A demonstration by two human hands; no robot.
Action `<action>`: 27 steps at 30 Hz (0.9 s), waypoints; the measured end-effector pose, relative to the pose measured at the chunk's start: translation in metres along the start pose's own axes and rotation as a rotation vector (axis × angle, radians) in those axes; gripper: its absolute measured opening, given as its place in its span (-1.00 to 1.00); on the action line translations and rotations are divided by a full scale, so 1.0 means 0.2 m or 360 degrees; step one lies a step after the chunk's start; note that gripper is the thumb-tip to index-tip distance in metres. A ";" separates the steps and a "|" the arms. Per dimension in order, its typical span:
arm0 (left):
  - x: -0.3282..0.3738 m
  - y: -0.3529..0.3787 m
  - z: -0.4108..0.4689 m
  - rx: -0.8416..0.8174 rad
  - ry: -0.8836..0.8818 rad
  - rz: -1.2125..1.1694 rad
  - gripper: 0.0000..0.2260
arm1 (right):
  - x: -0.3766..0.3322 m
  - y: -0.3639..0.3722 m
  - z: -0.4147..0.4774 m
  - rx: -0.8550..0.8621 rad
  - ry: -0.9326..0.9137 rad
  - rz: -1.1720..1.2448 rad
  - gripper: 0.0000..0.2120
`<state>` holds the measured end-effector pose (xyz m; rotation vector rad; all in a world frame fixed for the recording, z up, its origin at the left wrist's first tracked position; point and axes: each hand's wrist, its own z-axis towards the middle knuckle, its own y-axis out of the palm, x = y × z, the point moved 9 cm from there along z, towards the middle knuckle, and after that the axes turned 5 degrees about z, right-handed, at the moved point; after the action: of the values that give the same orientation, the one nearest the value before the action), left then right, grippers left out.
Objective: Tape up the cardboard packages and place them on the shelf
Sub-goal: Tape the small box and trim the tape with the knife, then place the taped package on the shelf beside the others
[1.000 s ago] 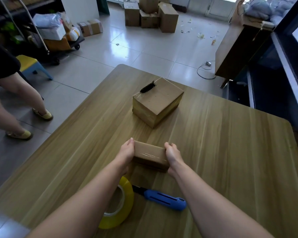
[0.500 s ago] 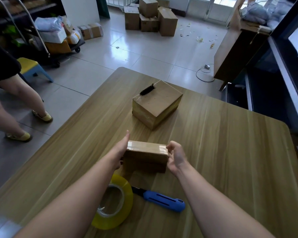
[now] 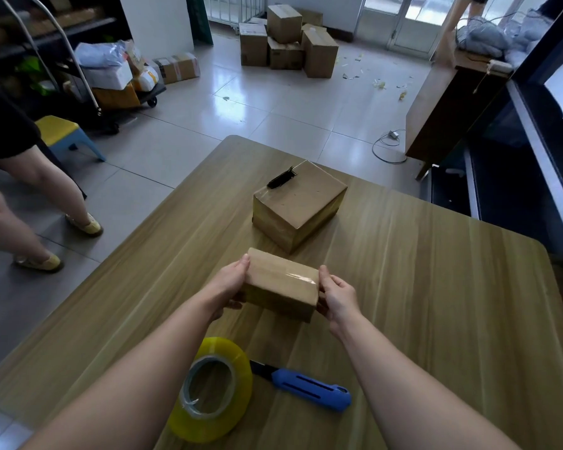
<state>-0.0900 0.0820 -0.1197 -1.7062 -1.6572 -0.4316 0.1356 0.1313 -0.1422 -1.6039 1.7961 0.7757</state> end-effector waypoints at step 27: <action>0.02 0.02 0.04 -0.0047 0.0057 0.0201 -0.43 | -0.04 0.00 -0.04 -0.0125 0.0042 -0.0455 -0.26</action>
<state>-0.0885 0.0912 -0.1239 -1.8026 -1.5148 -0.4254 0.1356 0.1314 -0.1313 -1.8780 1.5238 0.7008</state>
